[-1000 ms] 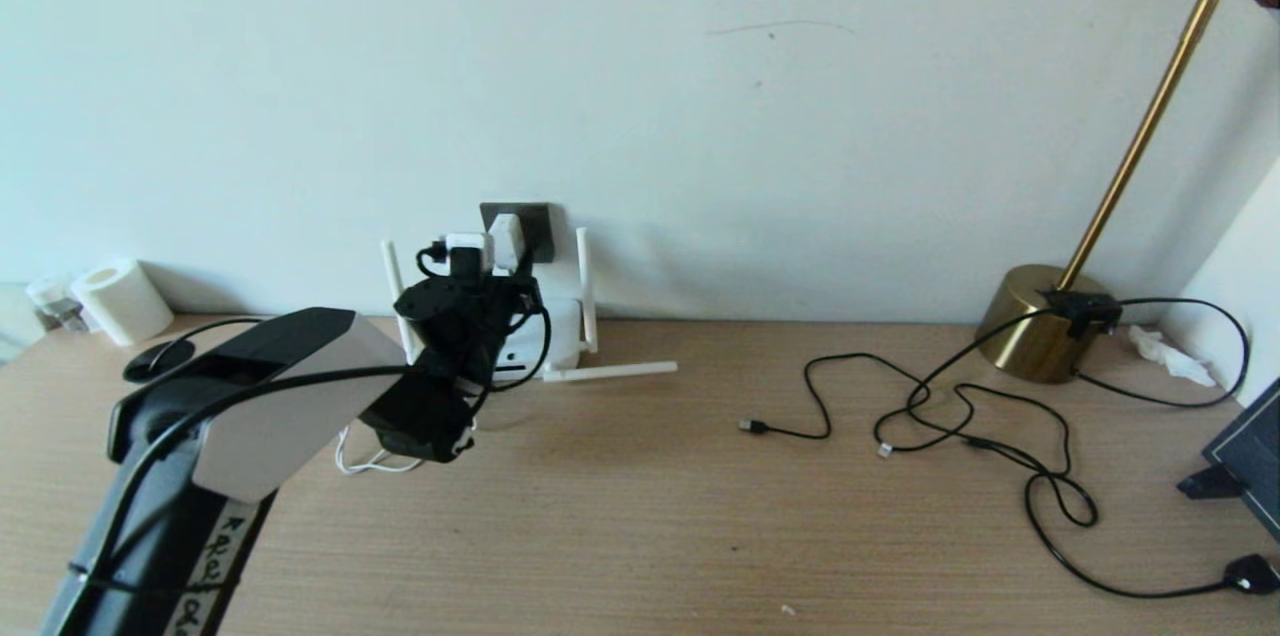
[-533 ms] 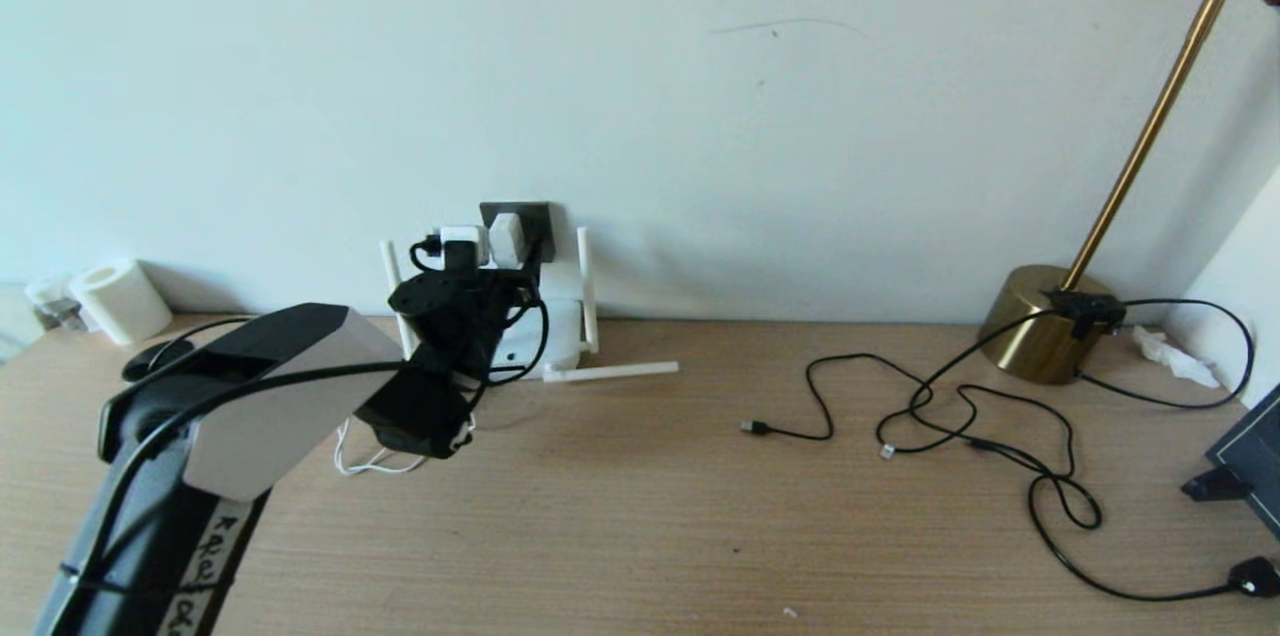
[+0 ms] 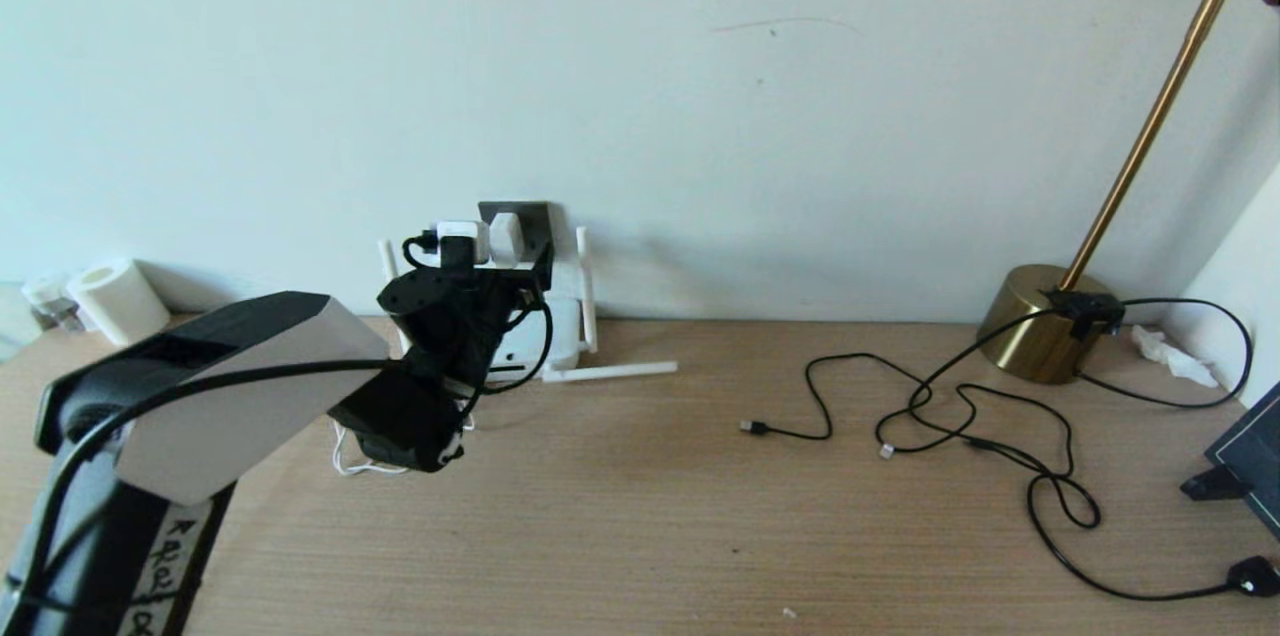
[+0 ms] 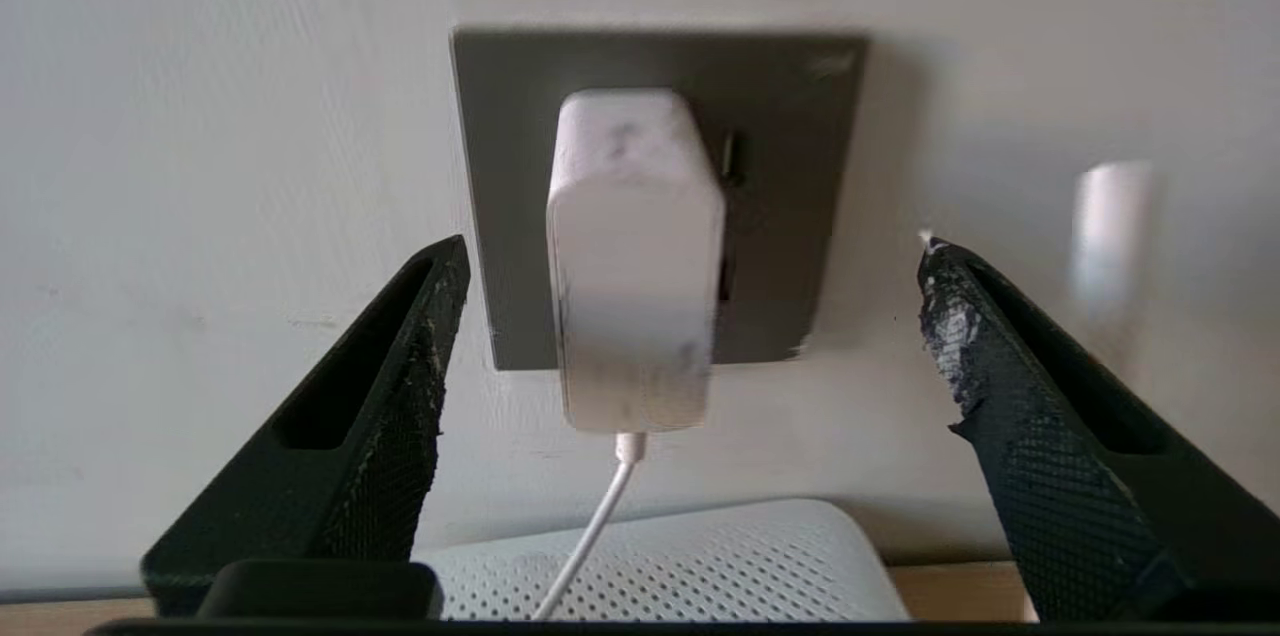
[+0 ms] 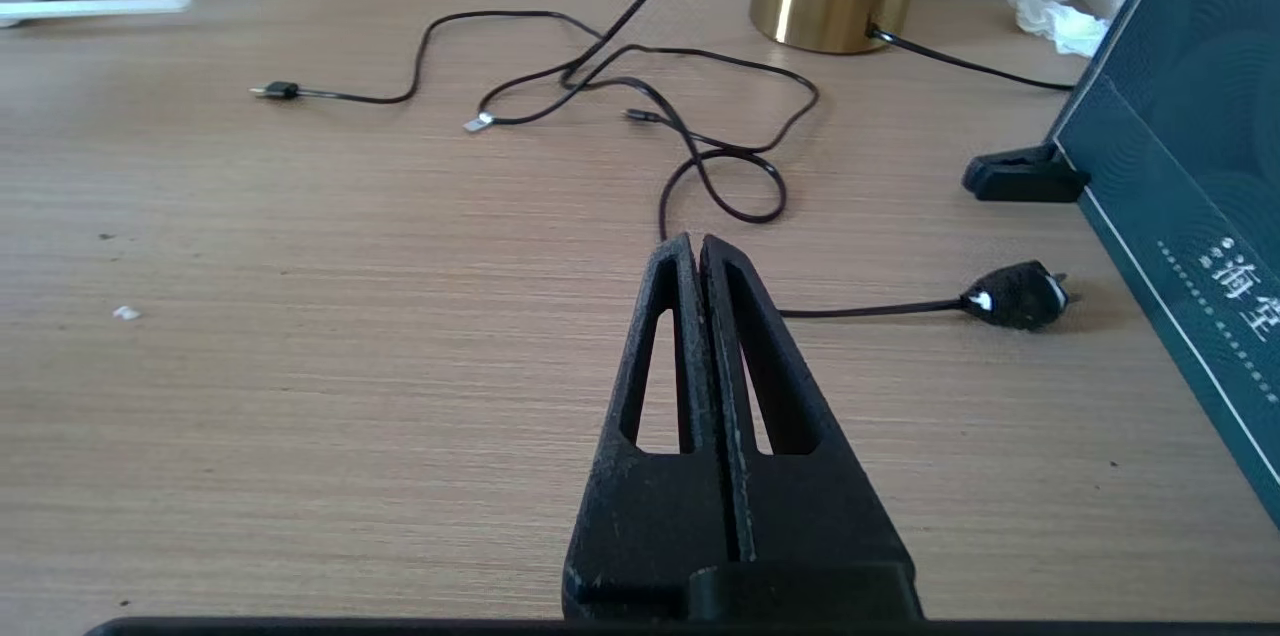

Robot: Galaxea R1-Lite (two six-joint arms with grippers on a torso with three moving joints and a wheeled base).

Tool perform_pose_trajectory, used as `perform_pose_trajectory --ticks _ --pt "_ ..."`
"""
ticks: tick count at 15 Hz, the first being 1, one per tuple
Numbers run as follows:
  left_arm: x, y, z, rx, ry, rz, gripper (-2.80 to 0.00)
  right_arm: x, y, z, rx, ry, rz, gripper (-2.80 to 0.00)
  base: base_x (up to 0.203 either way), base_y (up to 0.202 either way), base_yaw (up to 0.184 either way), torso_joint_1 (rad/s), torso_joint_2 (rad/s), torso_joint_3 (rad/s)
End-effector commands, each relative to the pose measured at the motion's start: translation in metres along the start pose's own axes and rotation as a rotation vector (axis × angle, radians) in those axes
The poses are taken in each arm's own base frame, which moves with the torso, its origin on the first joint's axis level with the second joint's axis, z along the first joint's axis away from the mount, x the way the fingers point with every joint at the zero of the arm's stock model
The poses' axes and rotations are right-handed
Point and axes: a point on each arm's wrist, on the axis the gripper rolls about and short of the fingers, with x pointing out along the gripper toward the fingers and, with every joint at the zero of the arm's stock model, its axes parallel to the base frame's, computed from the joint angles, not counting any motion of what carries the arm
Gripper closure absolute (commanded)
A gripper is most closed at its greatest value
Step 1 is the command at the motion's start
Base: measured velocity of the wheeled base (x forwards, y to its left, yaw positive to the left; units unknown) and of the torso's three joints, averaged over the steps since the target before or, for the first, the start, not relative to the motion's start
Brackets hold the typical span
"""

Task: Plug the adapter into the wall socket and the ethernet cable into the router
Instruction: Plug plug into socket, then pick up cable

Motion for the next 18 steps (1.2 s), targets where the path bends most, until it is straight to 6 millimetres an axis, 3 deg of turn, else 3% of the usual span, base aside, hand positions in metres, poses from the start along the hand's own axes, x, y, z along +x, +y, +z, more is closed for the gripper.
perform_pose_trajectory --ticks 1,5,7,13,14,16,18 --pt "-0.008 -0.003 0.028 -0.01 -0.032 -0.011 -2.8 0.0 0.0 0.0 0.0 0.001 0.0 0.0 0.0 0.0 0.0 0.0 0.0 0.0" --pt "-0.033 -0.002 0.074 -0.021 -0.05 -0.006 -2.8 0.0 0.0 0.0 0.0 0.0 0.0 0.0 0.0 0.0 0.0 0.0 0.0 0.0" --pt "-0.05 0.006 0.108 -0.029 -0.083 0.002 -2.8 0.0 0.0 0.0 0.0 0.0 0.0 0.0 0.0 0.0 0.0 0.0 0.0 0.0" --pt "-0.131 0.034 0.219 -0.008 -0.082 -0.035 -2.8 0.0 0.0 0.0 0.0 0.0 0.0 0.0 0.0 0.0 0.0 0.0 0.0 0.0" --pt "-0.147 0.039 0.232 0.004 -0.044 -0.055 0.0 0.0 0.0 0.0 0.0 0.001 0.0 0.0 0.0 0.0 0.0 0.0 0.0 0.0" --pt "-0.181 0.047 0.248 0.039 0.045 -0.101 0.0 0.0 0.0 0.0 0.0 0.0 0.0 0.0 0.0 0.0 0.0 0.0 0.0 0.0" --pt "-0.215 0.051 0.25 0.093 0.147 -0.168 0.0 0.0 0.0 0.0 0.0 0.001 0.0 0.0 0.0 0.0 0.0 0.0 0.0 0.0"
